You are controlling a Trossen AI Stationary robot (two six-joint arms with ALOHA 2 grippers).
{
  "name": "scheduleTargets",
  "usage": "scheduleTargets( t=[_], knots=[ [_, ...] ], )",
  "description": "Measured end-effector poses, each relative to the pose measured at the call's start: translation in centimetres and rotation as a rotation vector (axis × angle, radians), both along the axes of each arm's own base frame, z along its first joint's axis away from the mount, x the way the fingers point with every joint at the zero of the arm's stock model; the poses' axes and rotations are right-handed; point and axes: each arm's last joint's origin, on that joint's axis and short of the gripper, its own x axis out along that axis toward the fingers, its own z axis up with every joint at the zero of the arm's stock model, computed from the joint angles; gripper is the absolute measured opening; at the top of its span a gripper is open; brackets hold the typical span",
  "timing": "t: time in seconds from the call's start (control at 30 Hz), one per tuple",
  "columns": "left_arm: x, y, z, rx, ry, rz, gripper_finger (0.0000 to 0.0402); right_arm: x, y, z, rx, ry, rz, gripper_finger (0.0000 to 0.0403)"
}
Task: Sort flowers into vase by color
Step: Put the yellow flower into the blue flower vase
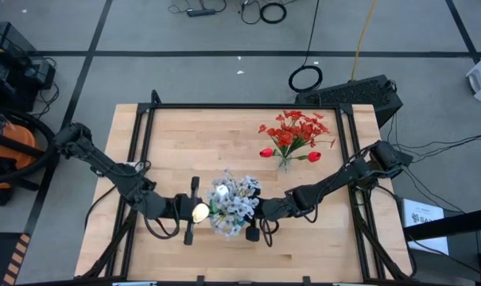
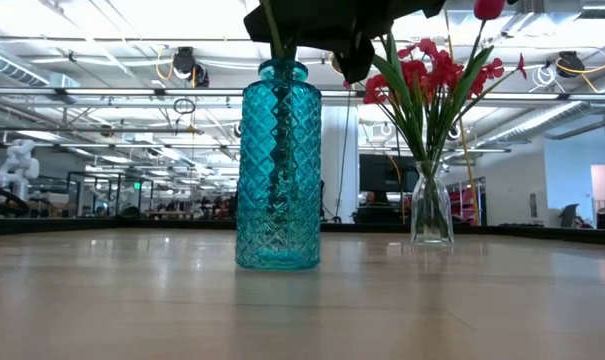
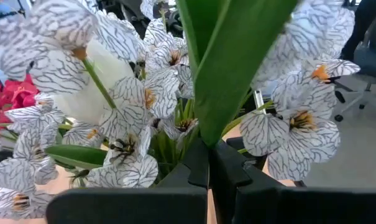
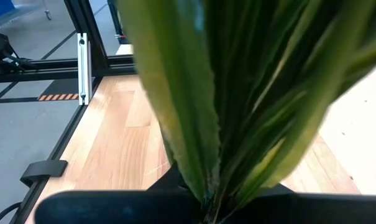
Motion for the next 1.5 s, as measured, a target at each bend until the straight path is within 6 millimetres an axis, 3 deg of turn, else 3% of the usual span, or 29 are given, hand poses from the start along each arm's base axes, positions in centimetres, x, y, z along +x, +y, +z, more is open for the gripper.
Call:
scheduleTargets(
  t=[0.33,0.6,1.03,1.27,1.5],
  knots=[
    [0.2,0.2,-0.2,0.005,0.024,-0.041,0.0,0.1,-0.3,0.0,0.002,-0.001,-0.008,0.0018],
    [1.6,0.0,-2.4,-0.049,0.108,-0.001,0.0,0.1,-0.3,0.0,0.004,0.002,0.002,0.002],
    [2.0,-0.2,-2.9,-0.121,0.126,0.013,0.0,-0.1,0.0,-0.5,0.057,0.075,0.108,0.0095],
    [2.0,-0.2,-2.9,-0.118,0.122,0.03,0.0,-1.3,-0.4,1.4,0.034,0.093,0.116,0.0128],
    [2.0,-0.1,-2.9,-0.117,0.122,0.038,0.0,-2.7,-0.7,2.6,0.001,0.154,0.128,0.0132]
  ],
)
